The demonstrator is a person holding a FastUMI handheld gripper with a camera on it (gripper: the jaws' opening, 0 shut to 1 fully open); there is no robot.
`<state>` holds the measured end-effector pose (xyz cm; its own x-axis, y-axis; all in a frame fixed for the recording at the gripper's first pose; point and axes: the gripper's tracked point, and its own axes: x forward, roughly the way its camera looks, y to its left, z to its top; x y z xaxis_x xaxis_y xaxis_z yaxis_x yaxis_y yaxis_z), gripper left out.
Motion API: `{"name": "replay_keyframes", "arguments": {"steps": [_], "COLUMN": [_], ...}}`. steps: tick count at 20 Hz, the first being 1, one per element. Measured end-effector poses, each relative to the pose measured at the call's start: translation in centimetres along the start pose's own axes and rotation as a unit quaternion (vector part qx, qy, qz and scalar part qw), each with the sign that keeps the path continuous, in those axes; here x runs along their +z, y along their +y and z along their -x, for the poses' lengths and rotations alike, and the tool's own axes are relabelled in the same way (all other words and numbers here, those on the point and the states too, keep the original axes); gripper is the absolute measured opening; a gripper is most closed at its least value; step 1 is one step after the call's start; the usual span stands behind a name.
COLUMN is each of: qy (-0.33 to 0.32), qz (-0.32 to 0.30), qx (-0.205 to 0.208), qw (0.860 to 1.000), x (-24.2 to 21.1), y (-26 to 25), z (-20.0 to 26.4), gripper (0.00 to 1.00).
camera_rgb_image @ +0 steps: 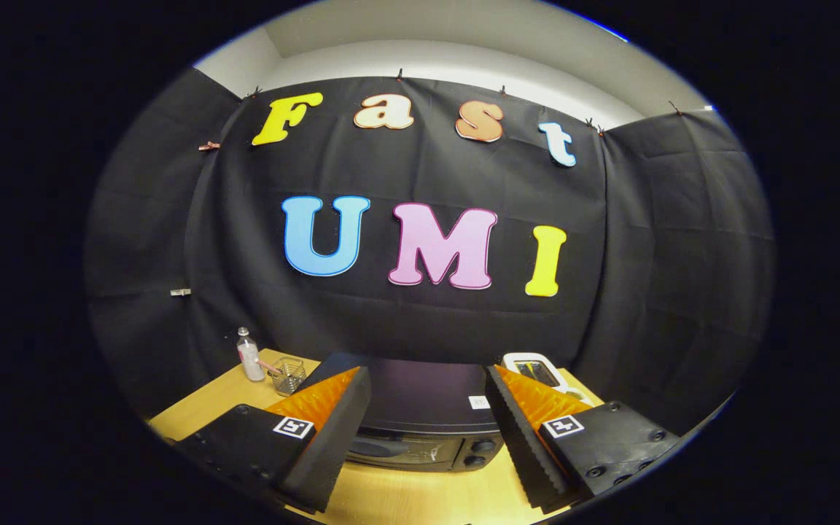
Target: Open the toaster oven, put the food inside, and close the toaster oven door.
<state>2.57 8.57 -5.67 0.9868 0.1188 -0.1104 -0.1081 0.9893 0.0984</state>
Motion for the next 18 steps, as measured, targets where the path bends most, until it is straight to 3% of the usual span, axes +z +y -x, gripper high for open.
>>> {"name": "replay_keyframes", "arguments": {"steps": [10, 18], "qy": [0.124, 0.163], "qz": [-0.043, -0.054], "qx": [0.001, -0.007], "qw": [0.991, 0.985], "x": [-11.9, -15.1], "y": [4.5, 5.8], "z": [-4.6, -6.9], "gripper": [0.98, 0.98]}}
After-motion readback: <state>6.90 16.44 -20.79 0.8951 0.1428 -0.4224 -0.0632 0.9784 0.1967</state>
